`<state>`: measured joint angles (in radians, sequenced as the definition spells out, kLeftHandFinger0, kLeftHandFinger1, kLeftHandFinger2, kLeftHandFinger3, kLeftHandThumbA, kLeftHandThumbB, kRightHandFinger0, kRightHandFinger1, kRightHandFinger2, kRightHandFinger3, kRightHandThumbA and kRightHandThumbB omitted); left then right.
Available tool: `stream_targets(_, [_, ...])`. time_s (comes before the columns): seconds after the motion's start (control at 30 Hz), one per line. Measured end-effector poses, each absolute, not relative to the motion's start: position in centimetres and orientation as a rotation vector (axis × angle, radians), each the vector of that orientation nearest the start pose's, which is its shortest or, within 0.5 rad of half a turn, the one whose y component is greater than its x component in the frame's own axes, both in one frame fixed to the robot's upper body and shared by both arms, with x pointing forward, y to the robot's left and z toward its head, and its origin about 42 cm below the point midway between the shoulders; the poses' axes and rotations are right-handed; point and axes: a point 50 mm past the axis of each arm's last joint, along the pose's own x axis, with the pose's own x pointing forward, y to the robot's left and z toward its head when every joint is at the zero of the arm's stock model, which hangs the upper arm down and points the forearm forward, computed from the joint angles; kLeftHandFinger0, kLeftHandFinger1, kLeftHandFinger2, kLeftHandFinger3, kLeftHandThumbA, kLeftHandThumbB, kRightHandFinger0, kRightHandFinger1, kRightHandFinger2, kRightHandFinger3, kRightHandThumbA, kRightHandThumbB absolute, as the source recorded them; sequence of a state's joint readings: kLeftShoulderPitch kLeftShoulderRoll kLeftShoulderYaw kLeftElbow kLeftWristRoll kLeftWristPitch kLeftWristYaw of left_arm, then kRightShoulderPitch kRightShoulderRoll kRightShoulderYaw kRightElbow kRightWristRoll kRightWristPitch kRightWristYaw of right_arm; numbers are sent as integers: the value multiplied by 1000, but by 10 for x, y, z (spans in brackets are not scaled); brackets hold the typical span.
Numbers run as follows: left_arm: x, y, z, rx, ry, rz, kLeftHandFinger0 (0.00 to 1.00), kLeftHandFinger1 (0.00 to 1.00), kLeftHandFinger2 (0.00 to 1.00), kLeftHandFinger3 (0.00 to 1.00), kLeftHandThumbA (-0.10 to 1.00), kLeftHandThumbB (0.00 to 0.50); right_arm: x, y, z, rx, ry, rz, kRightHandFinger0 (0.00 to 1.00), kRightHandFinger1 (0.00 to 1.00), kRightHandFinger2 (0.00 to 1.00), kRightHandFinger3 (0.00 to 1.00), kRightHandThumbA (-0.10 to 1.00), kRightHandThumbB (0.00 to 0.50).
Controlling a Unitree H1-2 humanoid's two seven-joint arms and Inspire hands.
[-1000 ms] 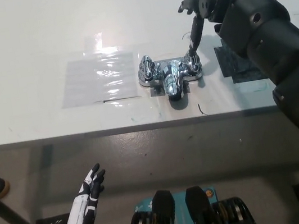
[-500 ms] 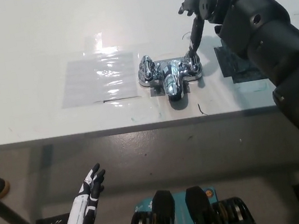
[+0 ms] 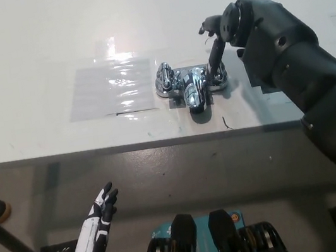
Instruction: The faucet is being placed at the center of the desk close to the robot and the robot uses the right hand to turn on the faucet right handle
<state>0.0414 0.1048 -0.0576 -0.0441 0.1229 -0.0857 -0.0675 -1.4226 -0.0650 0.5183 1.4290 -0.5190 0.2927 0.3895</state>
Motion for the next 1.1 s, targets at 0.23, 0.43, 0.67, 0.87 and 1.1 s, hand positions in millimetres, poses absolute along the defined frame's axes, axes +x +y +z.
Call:
stream_targets(0.23, [272, 225, 104, 226, -90, -129, 1000, 1000, 1000, 1000, 1000, 471, 588, -106, 324, -1255, 417, 418, 1000, 1000, 1000, 1000, 1000, 227])
stream_targets(0.43, [273, 225, 105, 228, -94, -130, 1000, 1000, 1000, 1000, 1000, 475, 588, -106, 324, -1274, 417, 413, 1000, 1000, 1000, 1000, 1000, 259])
stream_targets(0.67, [274, 225, 105, 228, -96, -130, 1000, 1000, 1000, 1000, 1000, 471, 588, -108, 324, -1351, 408, 376, 1000, 1000, 1000, 1000, 854, 296])
stream_targets(0.87, [275, 225, 107, 227, -100, -130, 1000, 1000, 1000, 1000, 1000, 485, 588, -111, 324, -1461, 422, 350, 1000, 1000, 1000, 1000, 707, 367])
stream_targets(1.1, [276, 225, 109, 227, -107, -131, 1000, 1000, 1000, 1000, 1000, 473, 588, -111, 324, -1549, 431, 346, 1000, 1000, 1000, 1000, 691, 410])
